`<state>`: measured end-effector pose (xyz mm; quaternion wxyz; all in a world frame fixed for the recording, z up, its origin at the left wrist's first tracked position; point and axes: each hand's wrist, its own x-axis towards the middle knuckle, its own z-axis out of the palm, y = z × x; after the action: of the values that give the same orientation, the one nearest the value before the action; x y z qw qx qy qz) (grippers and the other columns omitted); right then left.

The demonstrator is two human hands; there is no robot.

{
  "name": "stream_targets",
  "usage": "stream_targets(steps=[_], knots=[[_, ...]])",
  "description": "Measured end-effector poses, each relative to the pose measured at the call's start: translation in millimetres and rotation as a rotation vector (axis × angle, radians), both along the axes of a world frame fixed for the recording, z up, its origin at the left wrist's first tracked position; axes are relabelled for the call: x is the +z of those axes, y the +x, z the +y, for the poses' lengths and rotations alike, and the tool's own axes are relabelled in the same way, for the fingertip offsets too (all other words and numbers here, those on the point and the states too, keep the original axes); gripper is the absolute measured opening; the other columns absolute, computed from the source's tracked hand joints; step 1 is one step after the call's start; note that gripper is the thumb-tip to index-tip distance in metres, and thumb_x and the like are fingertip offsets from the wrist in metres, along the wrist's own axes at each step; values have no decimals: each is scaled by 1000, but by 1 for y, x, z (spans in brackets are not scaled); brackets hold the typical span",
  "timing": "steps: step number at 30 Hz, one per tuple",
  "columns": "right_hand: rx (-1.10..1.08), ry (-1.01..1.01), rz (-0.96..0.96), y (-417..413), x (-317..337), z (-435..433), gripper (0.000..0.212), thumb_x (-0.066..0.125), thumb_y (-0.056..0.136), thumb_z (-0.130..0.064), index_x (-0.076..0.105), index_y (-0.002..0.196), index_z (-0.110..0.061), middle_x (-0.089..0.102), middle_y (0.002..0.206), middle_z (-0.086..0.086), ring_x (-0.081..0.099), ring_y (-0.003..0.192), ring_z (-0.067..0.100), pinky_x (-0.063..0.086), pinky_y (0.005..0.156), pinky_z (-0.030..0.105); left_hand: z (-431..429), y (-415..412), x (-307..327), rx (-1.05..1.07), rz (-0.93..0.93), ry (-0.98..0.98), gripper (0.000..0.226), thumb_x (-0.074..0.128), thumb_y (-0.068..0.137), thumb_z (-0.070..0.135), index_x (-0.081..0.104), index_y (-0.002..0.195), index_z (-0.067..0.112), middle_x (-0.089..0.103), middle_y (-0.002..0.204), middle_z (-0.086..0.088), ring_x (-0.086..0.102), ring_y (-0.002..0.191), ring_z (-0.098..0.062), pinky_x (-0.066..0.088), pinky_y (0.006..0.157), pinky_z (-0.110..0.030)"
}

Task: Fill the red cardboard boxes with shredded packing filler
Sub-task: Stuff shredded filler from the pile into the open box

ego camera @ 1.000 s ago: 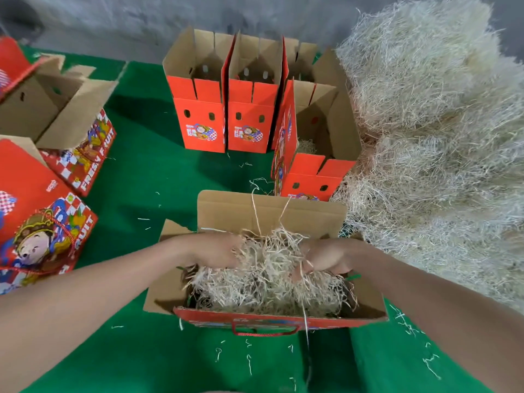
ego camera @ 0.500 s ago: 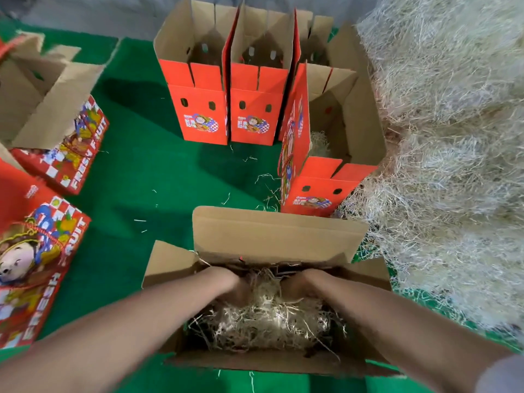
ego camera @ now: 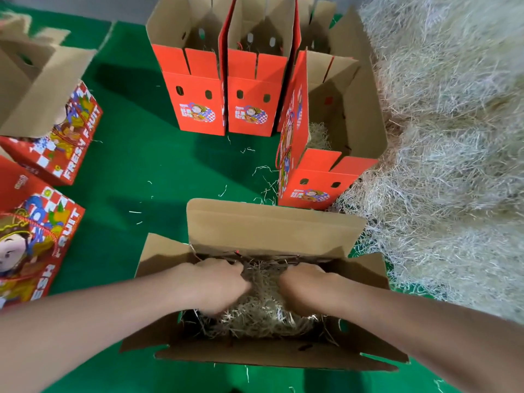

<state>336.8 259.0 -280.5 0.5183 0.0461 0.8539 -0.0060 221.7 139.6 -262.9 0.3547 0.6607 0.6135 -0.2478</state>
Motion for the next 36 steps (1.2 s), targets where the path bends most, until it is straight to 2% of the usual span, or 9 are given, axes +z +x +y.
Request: stream_targets(steps=[3,8,13,16,19,24,28,31,36], knots=[[-66,-273,-65,5,-4,-10,54,54,90,-13,36,141,-18,52,126,10,55,103,25,51,78,34,3,18,-25,-276,72,-211,30,50,94,12,56,123,5,55,125,-14,58,93,-25,46,62,-25],[91,-95,-195,8,-23,-7,49,43,96,-12,30,143,-11,38,143,13,42,125,30,39,100,39,11,5,-46,-165,184,-311,39,43,97,7,42,134,-3,43,139,-17,49,119,-30,45,88,-37],[175,-78,-141,1,-10,-12,51,44,94,-9,32,143,-16,41,141,9,46,124,28,46,88,38,2,4,-47,95,14,-316,62,45,95,10,17,149,16,32,147,-17,42,106,-20,43,89,-37],[62,-89,251,-15,8,-28,40,50,89,-7,51,128,-13,54,121,10,57,105,28,49,69,34,-5,6,-37,116,15,-306,70,49,91,4,13,149,22,37,141,-16,49,114,-29,45,88,-37],[-174,-312,521,-35,12,-42,40,54,87,-13,50,126,-17,44,128,12,50,114,32,46,89,40,-9,12,-17,47,106,-397,45,44,95,9,33,139,6,39,138,-20,43,121,-34,37,98,-37],[-627,-700,415,-67,-7,-54,30,47,93,-11,54,122,-13,57,113,2,53,103,17,41,83,16,-21,11,-34,32,74,-139,54,29,99,45,30,145,16,32,149,-11,35,133,-25,27,111,-35],[-433,-492,198,-48,-24,-33,28,39,91,4,59,110,0,58,109,10,49,55,9,40,43,15,-26,8,-32,101,7,-238,54,22,99,46,7,149,32,7,157,-9,20,141,-30,21,113,-44],[-158,-286,-16,-26,-32,-17,49,37,90,5,39,138,-4,45,138,15,59,105,26,53,84,31,-18,4,-28,94,30,-371,60,34,99,21,2,149,31,1,158,-6,23,139,-34,28,108,-47],[-278,-325,461,-12,-16,-12,47,46,83,6,62,116,-24,54,129,3,55,111,23,49,90,35,-3,0,-24,349,-36,-137,42,38,98,15,40,139,7,53,126,-10,55,99,-21,46,85,-32]])
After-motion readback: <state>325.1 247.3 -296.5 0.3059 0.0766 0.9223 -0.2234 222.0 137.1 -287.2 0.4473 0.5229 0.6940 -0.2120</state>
